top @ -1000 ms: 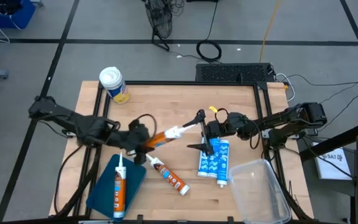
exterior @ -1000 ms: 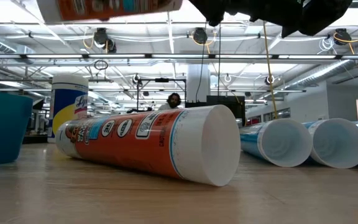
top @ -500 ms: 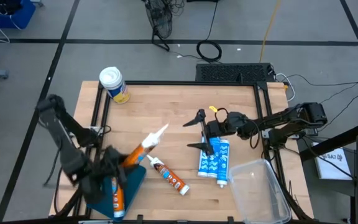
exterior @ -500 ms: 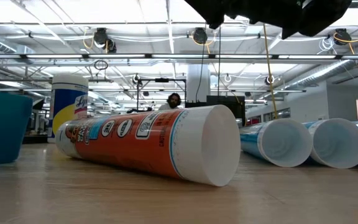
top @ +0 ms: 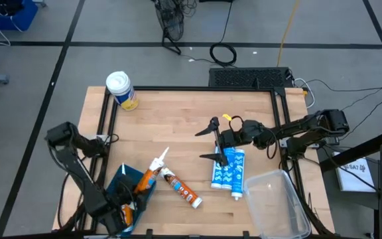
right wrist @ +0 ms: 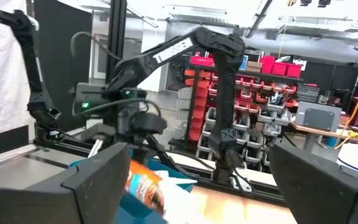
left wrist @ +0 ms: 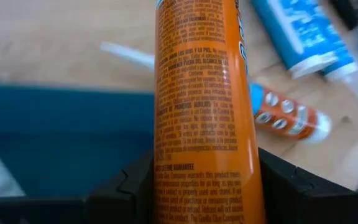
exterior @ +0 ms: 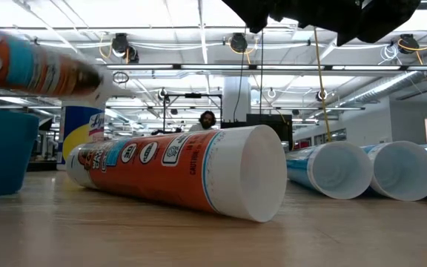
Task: Pick & place silicon tubes, Sealant and Lysol wipes
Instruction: Put the top orange sealant into the blue bin
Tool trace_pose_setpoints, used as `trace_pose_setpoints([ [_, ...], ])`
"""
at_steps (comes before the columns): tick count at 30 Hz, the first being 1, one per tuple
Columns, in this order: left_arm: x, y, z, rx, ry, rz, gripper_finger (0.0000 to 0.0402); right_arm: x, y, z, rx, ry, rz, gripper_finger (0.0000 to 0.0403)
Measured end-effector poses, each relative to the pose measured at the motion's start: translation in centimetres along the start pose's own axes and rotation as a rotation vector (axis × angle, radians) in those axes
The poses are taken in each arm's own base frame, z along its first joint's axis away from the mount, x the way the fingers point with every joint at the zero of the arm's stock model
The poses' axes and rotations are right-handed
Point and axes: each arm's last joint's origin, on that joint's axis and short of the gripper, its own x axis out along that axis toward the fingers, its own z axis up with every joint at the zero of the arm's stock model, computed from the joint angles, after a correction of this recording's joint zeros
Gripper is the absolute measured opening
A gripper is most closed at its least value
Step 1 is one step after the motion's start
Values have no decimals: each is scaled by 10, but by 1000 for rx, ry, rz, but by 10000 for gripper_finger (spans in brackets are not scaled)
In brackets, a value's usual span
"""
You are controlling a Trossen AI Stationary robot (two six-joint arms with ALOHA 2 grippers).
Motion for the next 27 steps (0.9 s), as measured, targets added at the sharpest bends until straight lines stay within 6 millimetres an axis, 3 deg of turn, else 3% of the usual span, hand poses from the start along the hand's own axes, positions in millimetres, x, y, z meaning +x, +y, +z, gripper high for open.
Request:
trace_pose_setpoints([
  [10, 13, 4, -18, -93, 42, 87, 202, 0, 0, 0, 0, 1, -1, 359],
  [19, 12, -1, -23, -8, 130, 70, 202, 0, 0, 0, 1, 1, -3, 359],
  [21, 12, -2, -25, 14, 155, 68, 234, 0, 0, 0, 1, 3, -3, 359],
  [25, 13, -2, -26, 38, 174, 72, 354, 0, 0, -2, 3, 15, -2, 359],
  [27, 13, -2, -26, 42, 172, 70, 383, 0, 0, -2, 5, 20, -1, 359],
])
